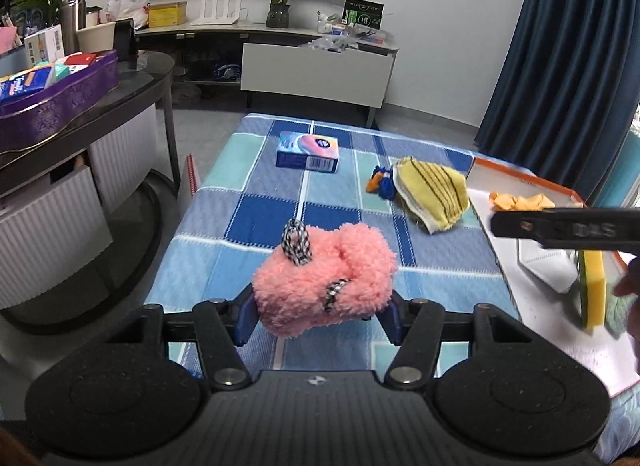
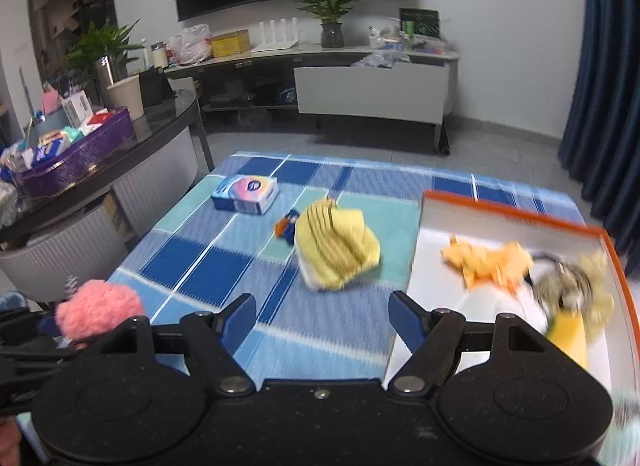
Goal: Organize soft objects
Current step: 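Grasp the yellow striped glove with right tool while left tool holds the pink pouch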
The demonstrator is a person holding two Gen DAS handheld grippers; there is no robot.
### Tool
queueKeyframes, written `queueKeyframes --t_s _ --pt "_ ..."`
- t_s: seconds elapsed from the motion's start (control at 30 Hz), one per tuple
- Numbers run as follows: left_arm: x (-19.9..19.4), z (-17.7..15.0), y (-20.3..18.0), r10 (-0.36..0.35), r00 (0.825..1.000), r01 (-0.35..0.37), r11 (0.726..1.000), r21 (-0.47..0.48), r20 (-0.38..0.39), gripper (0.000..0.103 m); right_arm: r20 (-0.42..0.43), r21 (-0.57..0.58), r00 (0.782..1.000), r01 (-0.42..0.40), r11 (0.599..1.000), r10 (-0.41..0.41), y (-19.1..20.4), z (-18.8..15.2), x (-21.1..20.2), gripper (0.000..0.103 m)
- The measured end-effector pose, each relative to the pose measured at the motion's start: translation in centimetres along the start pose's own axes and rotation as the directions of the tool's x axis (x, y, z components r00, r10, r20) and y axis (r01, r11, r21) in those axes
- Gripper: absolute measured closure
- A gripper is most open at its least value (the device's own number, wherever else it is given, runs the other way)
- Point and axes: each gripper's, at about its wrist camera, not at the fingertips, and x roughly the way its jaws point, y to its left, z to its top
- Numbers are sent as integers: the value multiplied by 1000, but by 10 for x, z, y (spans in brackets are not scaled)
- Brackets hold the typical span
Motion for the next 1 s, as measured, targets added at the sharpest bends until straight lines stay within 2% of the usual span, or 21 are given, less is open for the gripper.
queueKeyframes --t_s 0.07,0.27,0.53,0.57,0.6,0.8,1.0 --pt "2 2 1 -5 1000 5 1000 -7 1 43 -12 -17 1000 5 1000 -6 0 8 16 16" --pt "9 7 8 -8 1000 8 999 -34 -4 43 -41 42 999 10 999 -9 -9 25 61 16" --pt "23 16 13 4 1000 -6 999 -54 -23 43 -106 82 994 14 996 -5 -16 32 108 17" --pt "23 16 14 3 1000 -5 998 -55 -25 43 -103 76 995 17 997 -9 -15 31 111 19" --pt "25 17 14 3 1000 -4 998 -55 -28 43 -98 69 995 15 997 -8 -15 30 112 32" --pt "27 19 12 2 999 -3 999 -52 -33 43 -50 53 999 -4 999 7 -15 27 97 72" --pt "22 20 8 -3 1000 2 999 -43 -24 43 5 31 1000 -11 999 11 -16 22 61 76"
